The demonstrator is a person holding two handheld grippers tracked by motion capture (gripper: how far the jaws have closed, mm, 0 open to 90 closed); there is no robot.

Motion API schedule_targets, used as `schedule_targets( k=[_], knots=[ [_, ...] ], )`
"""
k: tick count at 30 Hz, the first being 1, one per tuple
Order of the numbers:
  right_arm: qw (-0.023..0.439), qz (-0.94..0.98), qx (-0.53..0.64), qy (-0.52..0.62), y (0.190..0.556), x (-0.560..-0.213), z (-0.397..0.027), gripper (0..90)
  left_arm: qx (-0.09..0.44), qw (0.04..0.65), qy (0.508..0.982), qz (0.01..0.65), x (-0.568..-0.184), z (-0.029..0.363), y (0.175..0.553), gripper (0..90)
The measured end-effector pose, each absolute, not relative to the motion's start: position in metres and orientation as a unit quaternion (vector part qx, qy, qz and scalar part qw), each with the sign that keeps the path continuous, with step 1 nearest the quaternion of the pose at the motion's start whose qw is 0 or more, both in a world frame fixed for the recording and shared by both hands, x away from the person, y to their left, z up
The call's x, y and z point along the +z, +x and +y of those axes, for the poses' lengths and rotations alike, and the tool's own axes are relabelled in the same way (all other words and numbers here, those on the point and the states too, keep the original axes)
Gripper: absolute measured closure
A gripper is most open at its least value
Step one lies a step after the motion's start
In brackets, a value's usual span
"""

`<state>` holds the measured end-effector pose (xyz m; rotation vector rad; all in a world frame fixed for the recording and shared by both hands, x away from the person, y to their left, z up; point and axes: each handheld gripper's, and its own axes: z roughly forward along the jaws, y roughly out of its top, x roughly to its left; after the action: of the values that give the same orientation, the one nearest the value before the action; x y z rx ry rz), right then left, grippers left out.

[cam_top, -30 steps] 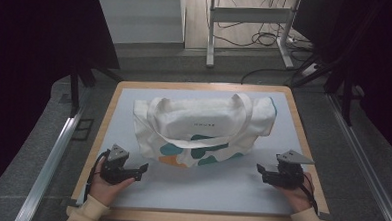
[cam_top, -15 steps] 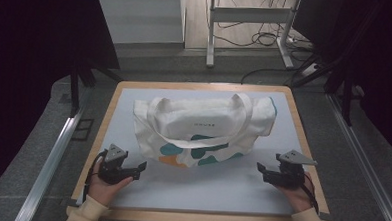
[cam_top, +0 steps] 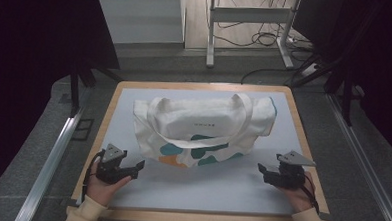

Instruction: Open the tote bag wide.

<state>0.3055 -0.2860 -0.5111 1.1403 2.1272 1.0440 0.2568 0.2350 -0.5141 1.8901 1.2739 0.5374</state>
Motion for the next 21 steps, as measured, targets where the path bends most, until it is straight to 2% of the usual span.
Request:
schedule_targets(
  k=[12, 21],
  knots=[
    [0.251, 0.78, 0.387, 0.422, 0.306, -0.507, -0.287, 21.6, 0.214, 0.409, 0.738, 0.492, -0.504, 0.239, 0.253, 21.8],
    [0.252, 0.773, 0.414, 0.409, 0.306, -0.489, -0.286, 24.0, 0.22, 0.418, 0.731, 0.493, -0.493, 0.243, 0.253, 21.6]
  ],
)
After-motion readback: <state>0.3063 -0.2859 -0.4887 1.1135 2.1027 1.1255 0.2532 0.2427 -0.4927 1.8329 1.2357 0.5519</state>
